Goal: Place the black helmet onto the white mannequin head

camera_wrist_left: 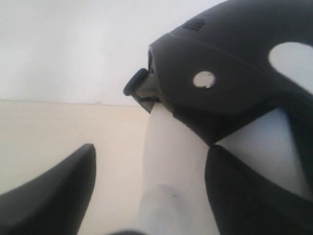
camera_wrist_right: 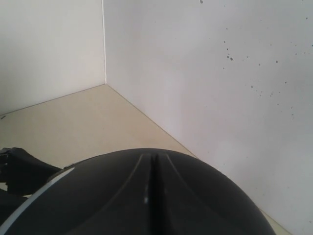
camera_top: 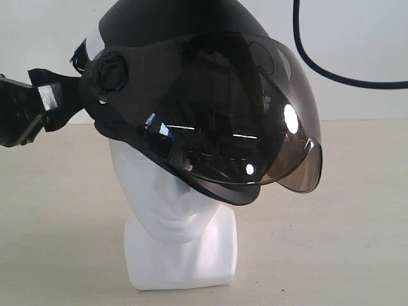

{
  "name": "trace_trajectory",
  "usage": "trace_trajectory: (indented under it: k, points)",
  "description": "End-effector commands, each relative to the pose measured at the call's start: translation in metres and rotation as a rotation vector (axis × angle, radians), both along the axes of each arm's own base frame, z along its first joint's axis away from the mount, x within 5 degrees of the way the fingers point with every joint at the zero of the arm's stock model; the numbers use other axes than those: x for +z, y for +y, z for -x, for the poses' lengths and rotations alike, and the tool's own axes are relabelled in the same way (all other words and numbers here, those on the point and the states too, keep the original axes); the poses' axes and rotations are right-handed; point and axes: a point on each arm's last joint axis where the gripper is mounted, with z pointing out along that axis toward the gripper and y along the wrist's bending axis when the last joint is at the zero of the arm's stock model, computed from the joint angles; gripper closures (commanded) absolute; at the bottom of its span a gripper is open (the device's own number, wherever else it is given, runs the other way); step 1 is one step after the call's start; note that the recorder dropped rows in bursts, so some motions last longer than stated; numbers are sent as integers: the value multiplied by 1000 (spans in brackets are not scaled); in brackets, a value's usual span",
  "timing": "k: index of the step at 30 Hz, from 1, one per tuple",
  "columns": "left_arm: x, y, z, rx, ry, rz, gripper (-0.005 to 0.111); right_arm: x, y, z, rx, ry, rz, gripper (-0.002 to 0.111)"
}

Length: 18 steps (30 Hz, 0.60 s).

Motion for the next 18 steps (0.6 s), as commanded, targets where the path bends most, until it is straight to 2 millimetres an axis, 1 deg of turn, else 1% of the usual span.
trace_trajectory:
  k: [1,5,11,18]
  points:
    - [1,-10,-1,-85,-62,2,44,-17,5,-2,39,51,81,108]
    - [2,-11,-1,-107,-95,-11,44,-18,5,-2,40,52,82,108]
    - [3,-14,5,-167,-77,-1,44,-18,5,-2,40,52,82,108]
    - [21,-10,22,-183,-151,5,44,-18,5,-2,40,52,81,108]
